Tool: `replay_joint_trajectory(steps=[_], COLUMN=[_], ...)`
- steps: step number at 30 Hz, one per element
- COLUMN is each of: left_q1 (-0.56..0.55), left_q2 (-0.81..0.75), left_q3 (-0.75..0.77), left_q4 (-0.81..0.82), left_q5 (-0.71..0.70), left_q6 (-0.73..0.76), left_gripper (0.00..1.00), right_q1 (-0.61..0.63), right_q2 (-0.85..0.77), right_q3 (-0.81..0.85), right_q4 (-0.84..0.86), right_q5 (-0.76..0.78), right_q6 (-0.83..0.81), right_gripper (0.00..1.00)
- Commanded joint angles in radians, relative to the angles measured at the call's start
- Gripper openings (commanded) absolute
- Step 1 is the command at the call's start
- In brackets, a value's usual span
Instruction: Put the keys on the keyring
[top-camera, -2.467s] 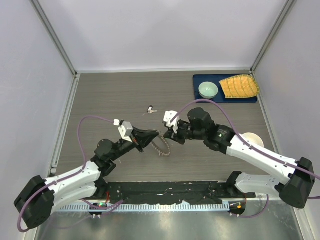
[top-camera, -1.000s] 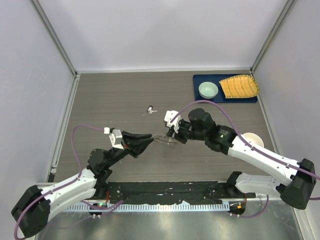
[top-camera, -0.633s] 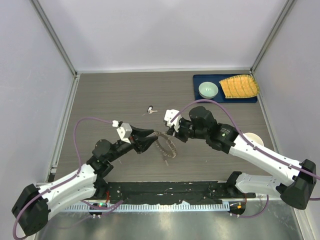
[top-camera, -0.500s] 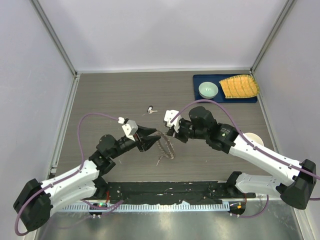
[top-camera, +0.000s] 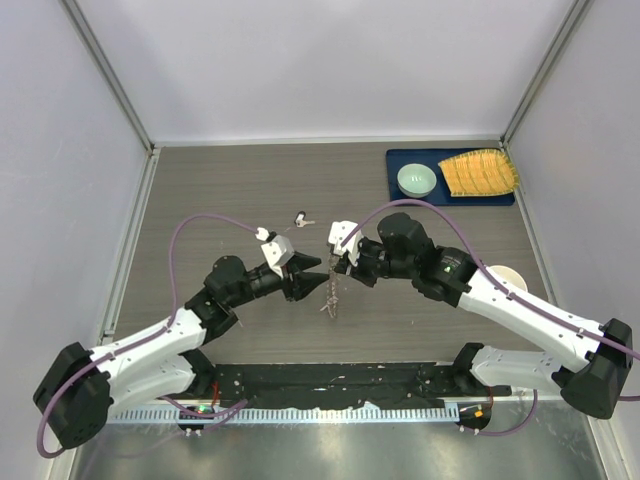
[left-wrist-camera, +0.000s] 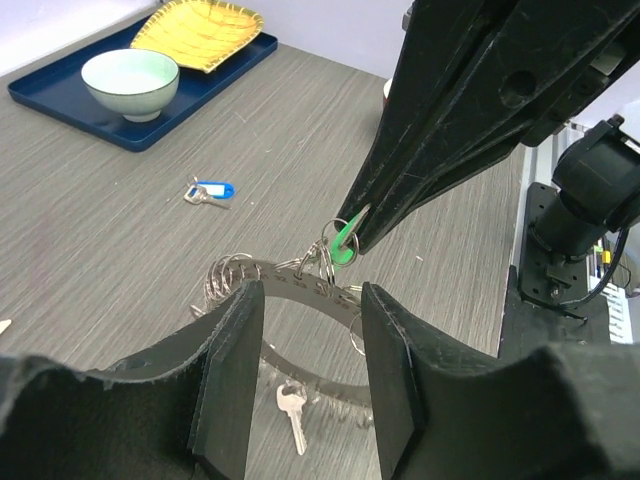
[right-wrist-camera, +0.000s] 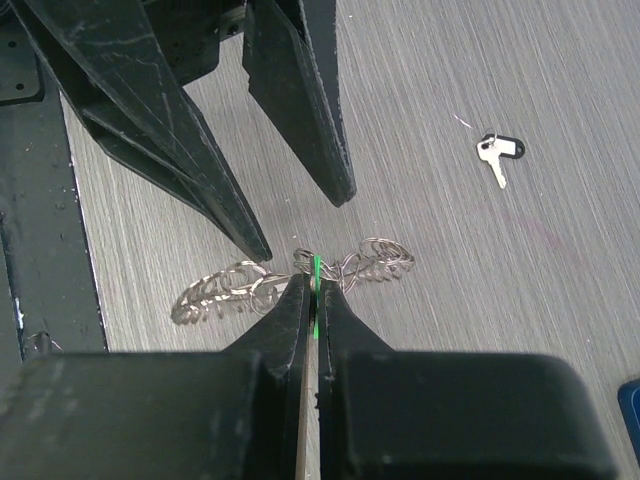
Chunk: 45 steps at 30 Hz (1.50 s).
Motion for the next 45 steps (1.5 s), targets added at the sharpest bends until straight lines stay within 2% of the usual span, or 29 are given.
replay_joint_trajectory(steps=[1, 9, 15, 20, 23, 24, 26, 37, 45], left_q1=[-0.007, -0.013, -0.016, -0.02, -0.023, -0.024, -0.024, -0.027, -0.027], left_q2=[0.031, 0.082, 0.103, 0.111, 0.116, 0.116, 0.106, -0.042, -0.156], left_q3=[0.053, 0.079, 0.093, 0.102, 0.102, 0.101, 0.096, 0.009, -0.045], left_q4=[0.005, 0.005, 0.004, 0.007, 0.008, 0.008, 0.007, -0.006, 0.031], left_q5=[0.027, 0.041, 0.042, 0.048, 0.059, 0.061, 0.062, -0.01, -0.064], left_q6=[0.041, 0.067, 0.084, 0.09, 0.093, 0.093, 0.093, 0.079, 0.064], left_gripper=[0.48, 0.43, 0.31, 0.28, 0.17, 0.07, 0.0, 0.0, 0.0], right_q1=[0.002, 0.002, 0.004, 0.005, 0.007, 0.007, 0.007, -0.001, -0.004], right_q2=[-0.008, -0.01, -0.005, 0.001, 0.001, 0.0, -0.005, -0.068, -0.057], right_q3=[0.058, 0.058, 0.057, 0.057, 0.055, 0.057, 0.055, 0.012, -0.014], right_q4=[0.053, 0.054, 0.054, 0.051, 0.05, 0.05, 0.048, 0.062, 0.062], right_q5=[-0.022, -0.031, -0.037, -0.043, -0.038, -0.034, -0.022, 0.196, 0.158], right_q6=[-0.013, -0.012, -0.013, -0.011, -0.011, -0.011, -0.01, 0.056, 0.07], right_gripper=[0.01, 0.01, 0.01, 0.01, 0.01, 0.01, 0.01, 0.01, 0.01])
